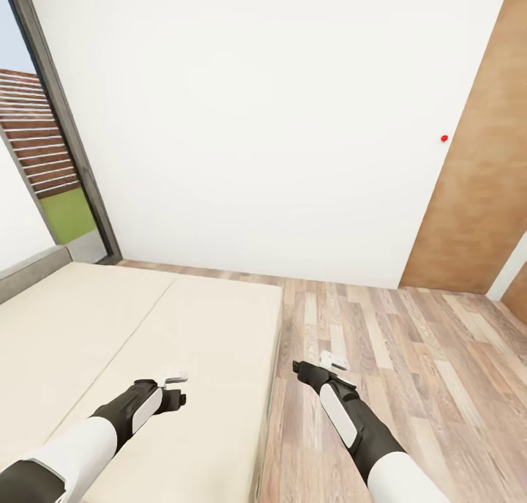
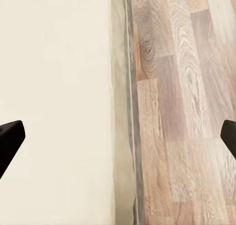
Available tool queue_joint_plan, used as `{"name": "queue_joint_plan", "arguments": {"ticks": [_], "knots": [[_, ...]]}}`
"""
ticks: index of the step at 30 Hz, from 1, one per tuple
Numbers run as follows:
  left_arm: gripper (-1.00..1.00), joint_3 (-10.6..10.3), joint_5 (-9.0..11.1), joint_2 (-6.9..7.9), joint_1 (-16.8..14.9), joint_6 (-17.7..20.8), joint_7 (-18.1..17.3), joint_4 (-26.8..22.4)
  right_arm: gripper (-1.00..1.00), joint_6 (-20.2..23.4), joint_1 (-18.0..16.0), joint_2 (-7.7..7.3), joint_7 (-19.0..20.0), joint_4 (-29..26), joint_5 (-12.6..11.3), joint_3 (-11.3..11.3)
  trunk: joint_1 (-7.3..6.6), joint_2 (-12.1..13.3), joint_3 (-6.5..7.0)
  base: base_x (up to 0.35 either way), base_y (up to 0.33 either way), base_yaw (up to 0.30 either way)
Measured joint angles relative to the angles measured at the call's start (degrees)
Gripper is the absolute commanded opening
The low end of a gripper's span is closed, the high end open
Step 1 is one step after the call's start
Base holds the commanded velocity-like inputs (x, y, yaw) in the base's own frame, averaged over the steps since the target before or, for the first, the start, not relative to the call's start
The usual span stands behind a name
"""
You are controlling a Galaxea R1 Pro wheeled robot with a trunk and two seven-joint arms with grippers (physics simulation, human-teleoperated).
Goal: Put all the toys in the child's room - the three board games (two on the bed and one on the table), the two jigsaw puzzles on the table, and the tennis ball on the table - inside the toy box on the table in the child's room.
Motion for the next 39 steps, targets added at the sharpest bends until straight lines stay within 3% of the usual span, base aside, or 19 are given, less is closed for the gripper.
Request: {"name": "queue_joint_plan", "arguments": {"ticks": [16, 39], "knots": [[1.0, 0.0, 0.0, 0.01, 0.0, 0.1, 0.0, 0.0, 1.0, 0.0, 0.0, -0.01, 0.0, 0.0, 0.0, 0.0, 0.0, 0.0, 0.0, 0.0, 0.066, -0.193], [1.0, 0.0, 0.0, 0.02, 0.0, 0.1, 0.0, 0.0, 1.0, 0.0, 0.0, 0.0, 0.0, 0.0, 0.0, 0.0, 0.0, 0.0, 0.0, 0.0, 0.064, -0.11]]}}
